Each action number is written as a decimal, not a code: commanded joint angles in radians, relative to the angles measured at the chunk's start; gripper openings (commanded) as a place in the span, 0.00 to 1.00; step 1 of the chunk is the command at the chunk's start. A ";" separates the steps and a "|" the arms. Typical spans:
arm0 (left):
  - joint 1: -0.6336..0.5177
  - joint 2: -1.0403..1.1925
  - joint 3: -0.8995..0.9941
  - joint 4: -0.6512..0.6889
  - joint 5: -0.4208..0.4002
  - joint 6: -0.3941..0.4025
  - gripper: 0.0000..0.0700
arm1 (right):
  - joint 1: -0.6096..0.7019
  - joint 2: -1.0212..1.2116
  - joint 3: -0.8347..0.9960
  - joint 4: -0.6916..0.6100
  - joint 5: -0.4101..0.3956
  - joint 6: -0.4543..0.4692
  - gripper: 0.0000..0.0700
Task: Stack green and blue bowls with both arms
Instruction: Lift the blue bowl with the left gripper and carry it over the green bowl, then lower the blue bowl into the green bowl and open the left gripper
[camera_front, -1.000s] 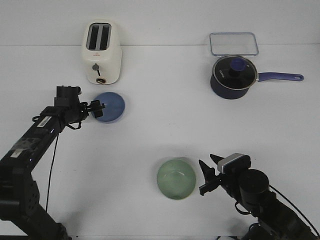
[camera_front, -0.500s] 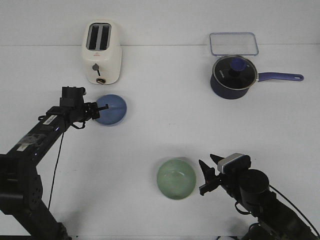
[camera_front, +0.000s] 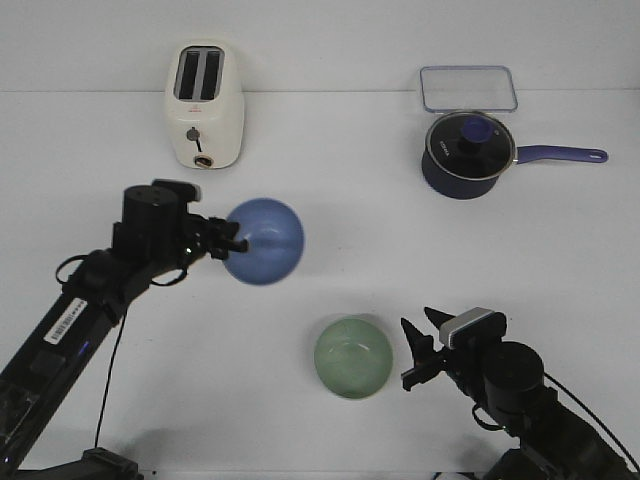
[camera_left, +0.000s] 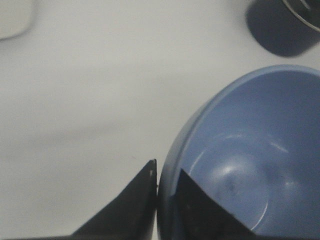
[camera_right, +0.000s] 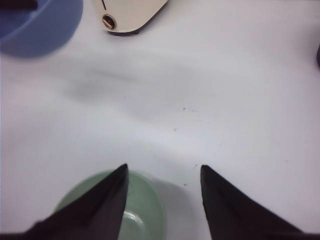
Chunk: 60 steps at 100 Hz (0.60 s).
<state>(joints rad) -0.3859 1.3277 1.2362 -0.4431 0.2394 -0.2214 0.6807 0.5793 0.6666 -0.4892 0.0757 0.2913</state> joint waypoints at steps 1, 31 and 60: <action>-0.089 0.019 -0.026 -0.006 0.005 -0.014 0.01 | 0.009 0.003 0.008 0.013 0.004 -0.014 0.44; -0.395 0.080 -0.140 0.094 -0.103 -0.084 0.01 | 0.009 0.004 0.008 0.015 0.004 -0.032 0.44; -0.474 0.195 -0.140 0.135 -0.105 -0.105 0.02 | 0.009 0.004 0.008 0.016 0.005 -0.031 0.44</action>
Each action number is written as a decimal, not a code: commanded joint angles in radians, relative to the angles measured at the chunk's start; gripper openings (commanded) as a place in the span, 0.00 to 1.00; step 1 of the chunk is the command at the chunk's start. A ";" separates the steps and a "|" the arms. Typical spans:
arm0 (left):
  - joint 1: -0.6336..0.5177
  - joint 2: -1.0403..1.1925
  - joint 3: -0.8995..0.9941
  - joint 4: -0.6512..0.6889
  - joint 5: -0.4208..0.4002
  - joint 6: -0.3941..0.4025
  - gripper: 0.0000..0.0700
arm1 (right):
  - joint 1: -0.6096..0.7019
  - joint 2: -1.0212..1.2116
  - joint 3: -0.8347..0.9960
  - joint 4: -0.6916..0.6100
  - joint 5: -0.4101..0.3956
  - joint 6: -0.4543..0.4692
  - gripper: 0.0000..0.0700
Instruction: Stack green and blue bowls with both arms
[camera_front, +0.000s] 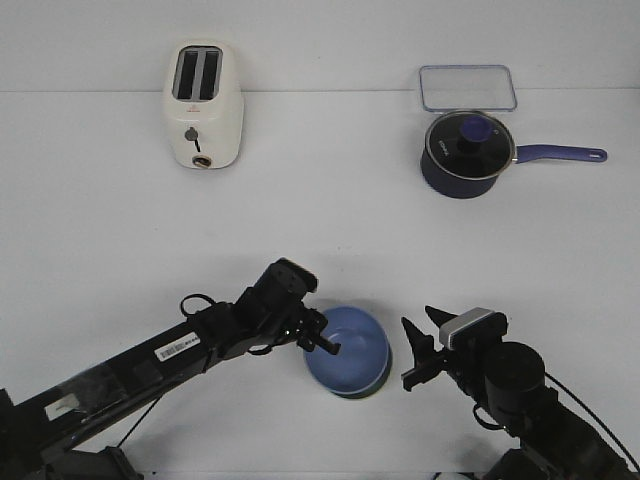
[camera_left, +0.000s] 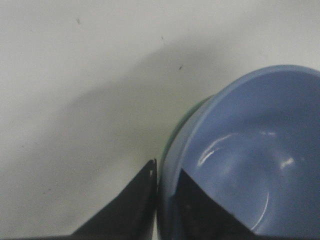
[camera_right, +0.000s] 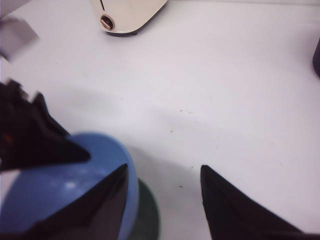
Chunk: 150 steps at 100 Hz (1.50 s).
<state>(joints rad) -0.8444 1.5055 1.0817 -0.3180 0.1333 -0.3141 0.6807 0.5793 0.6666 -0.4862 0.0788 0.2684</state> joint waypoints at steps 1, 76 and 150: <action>-0.017 0.018 0.015 0.010 0.001 -0.012 0.02 | 0.009 0.004 0.008 0.013 0.002 -0.009 0.44; 0.152 -0.629 -0.085 -0.127 -0.299 0.102 0.55 | 0.010 0.002 0.008 -0.025 0.038 -0.061 0.54; 0.237 -1.026 -0.441 -0.094 -0.298 -0.036 0.02 | 0.009 -0.010 0.008 -0.023 0.046 -0.083 0.02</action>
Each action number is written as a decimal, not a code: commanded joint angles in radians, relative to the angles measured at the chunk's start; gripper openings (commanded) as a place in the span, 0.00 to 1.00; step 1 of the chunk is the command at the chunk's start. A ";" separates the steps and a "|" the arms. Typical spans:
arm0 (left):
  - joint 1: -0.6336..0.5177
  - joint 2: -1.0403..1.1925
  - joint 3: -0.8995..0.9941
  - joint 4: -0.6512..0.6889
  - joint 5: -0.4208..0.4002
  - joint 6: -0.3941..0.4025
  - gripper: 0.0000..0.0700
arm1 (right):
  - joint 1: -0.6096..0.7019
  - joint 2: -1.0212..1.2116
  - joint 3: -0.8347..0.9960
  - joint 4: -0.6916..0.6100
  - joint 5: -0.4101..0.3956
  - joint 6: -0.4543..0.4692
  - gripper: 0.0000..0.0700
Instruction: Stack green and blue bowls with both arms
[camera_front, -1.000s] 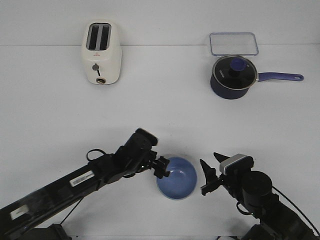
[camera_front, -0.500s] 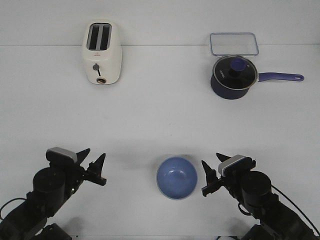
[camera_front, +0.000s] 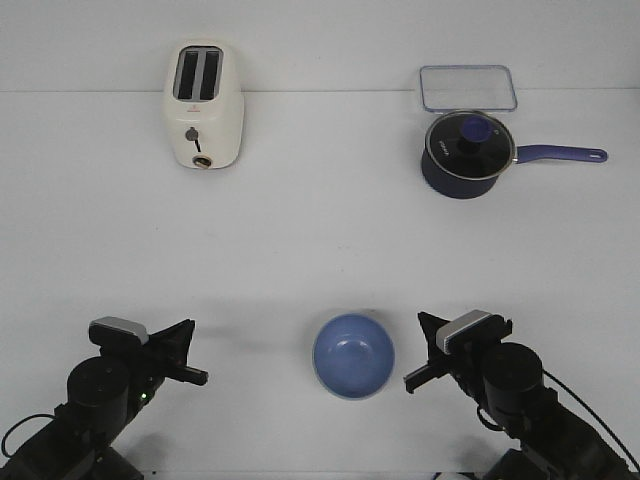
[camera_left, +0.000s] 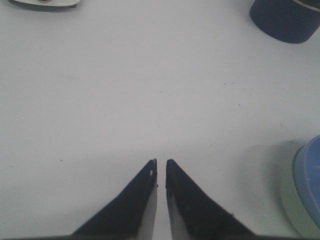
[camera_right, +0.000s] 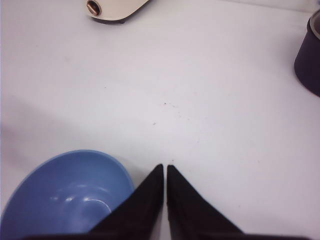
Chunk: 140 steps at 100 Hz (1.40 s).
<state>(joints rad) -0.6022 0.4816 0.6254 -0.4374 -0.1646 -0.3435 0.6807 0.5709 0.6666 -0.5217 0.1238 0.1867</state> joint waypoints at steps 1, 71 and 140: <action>-0.005 -0.003 0.015 0.029 0.000 -0.006 0.02 | 0.009 -0.002 0.008 0.013 0.001 -0.001 0.02; 0.363 -0.274 -0.272 0.379 0.104 0.344 0.02 | 0.009 -0.002 0.008 0.013 0.001 -0.001 0.02; 0.616 -0.479 -0.612 0.439 0.129 0.327 0.02 | 0.009 -0.002 0.008 0.012 0.001 -0.001 0.02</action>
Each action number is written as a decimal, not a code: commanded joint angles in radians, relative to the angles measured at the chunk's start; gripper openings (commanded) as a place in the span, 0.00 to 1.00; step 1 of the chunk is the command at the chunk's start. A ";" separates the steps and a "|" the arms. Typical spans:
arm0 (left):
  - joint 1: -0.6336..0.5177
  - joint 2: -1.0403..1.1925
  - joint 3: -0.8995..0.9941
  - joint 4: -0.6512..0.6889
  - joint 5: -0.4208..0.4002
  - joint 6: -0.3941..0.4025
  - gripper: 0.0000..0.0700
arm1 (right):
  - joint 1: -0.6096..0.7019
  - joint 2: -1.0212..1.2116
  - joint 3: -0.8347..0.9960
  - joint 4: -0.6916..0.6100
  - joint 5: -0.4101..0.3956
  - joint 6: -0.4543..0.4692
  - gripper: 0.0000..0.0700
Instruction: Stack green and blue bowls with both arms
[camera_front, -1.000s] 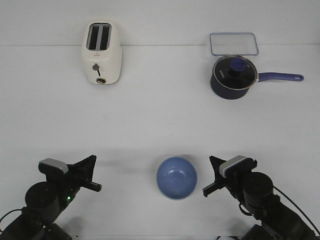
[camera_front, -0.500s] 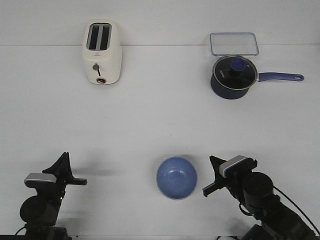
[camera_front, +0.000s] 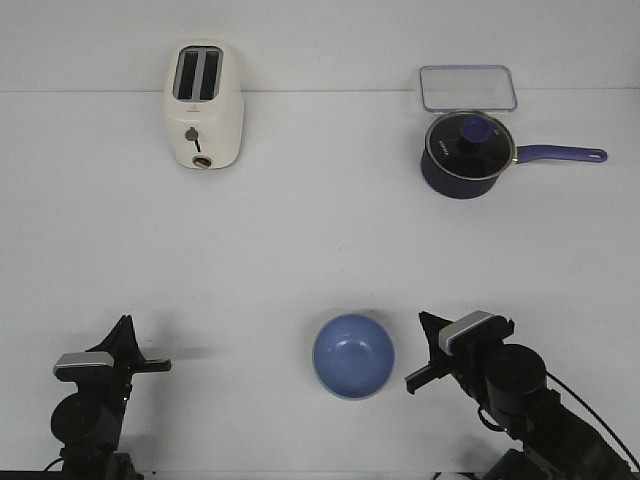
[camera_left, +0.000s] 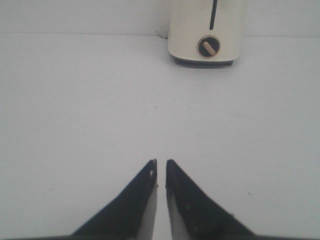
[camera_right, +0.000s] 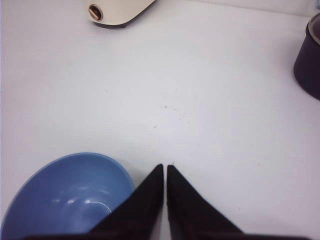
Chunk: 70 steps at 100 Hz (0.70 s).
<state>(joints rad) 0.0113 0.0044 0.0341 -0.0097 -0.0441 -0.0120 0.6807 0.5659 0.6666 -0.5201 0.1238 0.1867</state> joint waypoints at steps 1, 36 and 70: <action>0.003 -0.002 -0.021 0.011 0.009 -0.004 0.02 | 0.009 0.003 0.008 0.011 0.001 -0.001 0.02; 0.002 -0.002 -0.020 0.011 0.009 -0.004 0.02 | 0.009 0.003 0.008 0.011 0.001 -0.001 0.02; 0.002 -0.002 -0.020 0.011 0.009 -0.004 0.02 | 0.007 -0.019 0.008 0.014 0.003 -0.017 0.02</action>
<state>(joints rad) 0.0113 0.0044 0.0341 -0.0082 -0.0422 -0.0135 0.6807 0.5594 0.6666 -0.5201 0.1238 0.1867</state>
